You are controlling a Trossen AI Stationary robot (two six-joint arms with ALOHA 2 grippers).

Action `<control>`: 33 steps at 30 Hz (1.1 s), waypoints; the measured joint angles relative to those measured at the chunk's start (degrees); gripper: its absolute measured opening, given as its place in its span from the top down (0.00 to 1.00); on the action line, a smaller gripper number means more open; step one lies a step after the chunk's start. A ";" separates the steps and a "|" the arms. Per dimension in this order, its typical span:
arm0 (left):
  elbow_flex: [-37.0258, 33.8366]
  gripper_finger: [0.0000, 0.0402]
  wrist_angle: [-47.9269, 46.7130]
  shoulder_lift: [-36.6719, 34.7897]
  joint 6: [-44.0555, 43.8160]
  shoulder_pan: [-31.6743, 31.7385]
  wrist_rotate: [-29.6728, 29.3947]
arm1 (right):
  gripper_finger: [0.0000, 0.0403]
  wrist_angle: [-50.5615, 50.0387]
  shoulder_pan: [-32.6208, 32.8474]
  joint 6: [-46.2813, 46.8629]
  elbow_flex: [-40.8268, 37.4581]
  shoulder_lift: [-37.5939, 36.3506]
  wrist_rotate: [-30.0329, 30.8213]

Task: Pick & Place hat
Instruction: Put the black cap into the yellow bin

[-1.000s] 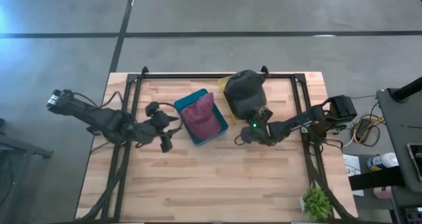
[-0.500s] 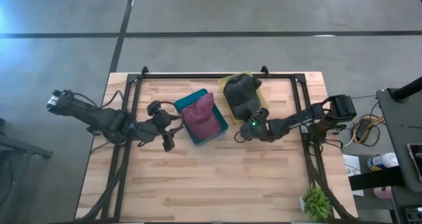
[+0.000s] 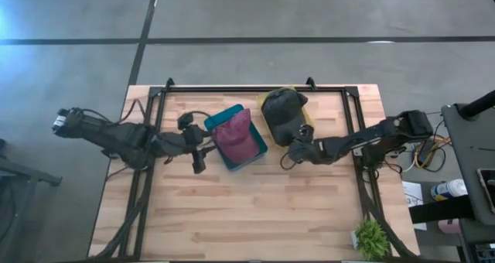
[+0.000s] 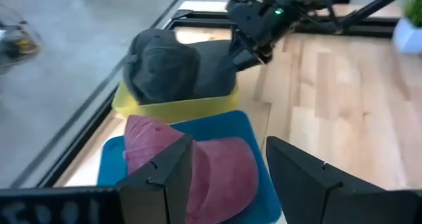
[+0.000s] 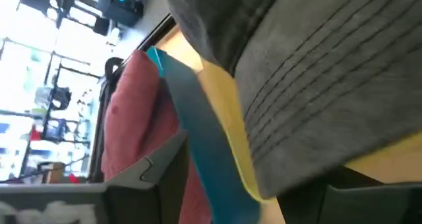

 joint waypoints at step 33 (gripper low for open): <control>4.71 0.54 29.22 27.74 2.17 38.14 35.21 | 0.55 -28.18 -37.48 -55.65 8.96 -15.31 -13.10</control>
